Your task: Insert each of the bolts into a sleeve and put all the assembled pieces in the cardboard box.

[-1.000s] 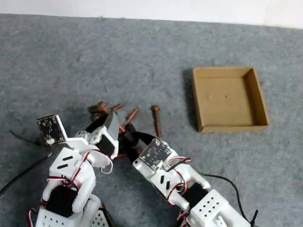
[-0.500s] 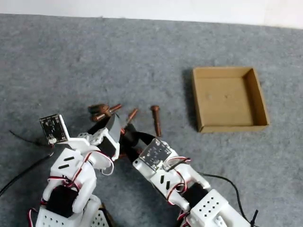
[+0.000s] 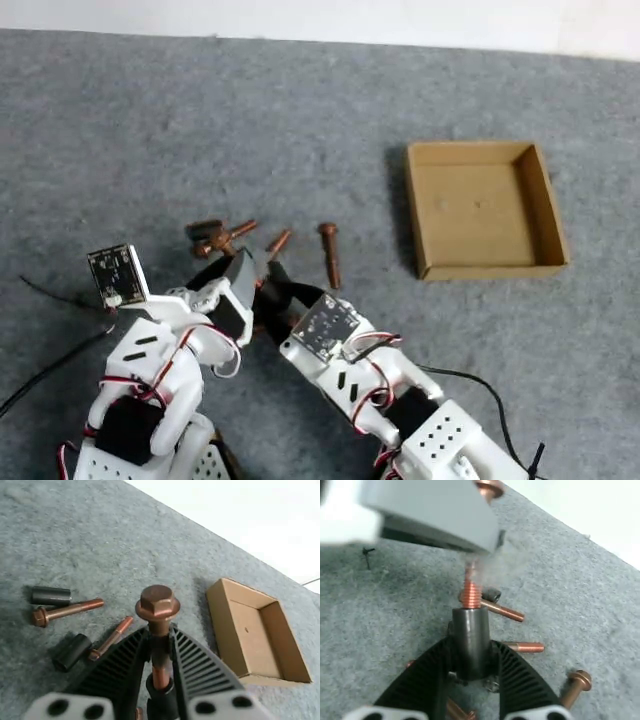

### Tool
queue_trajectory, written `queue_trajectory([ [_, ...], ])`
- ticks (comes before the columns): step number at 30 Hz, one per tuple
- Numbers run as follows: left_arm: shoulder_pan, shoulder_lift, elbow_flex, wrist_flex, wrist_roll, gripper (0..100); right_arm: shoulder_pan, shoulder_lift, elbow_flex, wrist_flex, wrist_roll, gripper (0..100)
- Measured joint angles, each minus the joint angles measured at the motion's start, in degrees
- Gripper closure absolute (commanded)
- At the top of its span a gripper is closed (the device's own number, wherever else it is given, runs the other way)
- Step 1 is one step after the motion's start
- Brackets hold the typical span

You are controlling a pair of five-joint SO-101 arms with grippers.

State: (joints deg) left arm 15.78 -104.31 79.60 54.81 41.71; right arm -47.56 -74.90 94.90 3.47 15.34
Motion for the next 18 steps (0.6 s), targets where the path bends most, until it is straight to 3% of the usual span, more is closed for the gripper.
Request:
queue_trajectory([
  [13, 2.11, 0.0, 1.49, 0.26, 0.0, 99, 0.18, 0.18, 0.0, 0.09, 0.09, 99.4],
  [18, 8.26, 0.0, 2.2, 4.48, 0.0, 99, 0.18, 0.09, 0.0, 0.09, 0.09, 99.4],
])
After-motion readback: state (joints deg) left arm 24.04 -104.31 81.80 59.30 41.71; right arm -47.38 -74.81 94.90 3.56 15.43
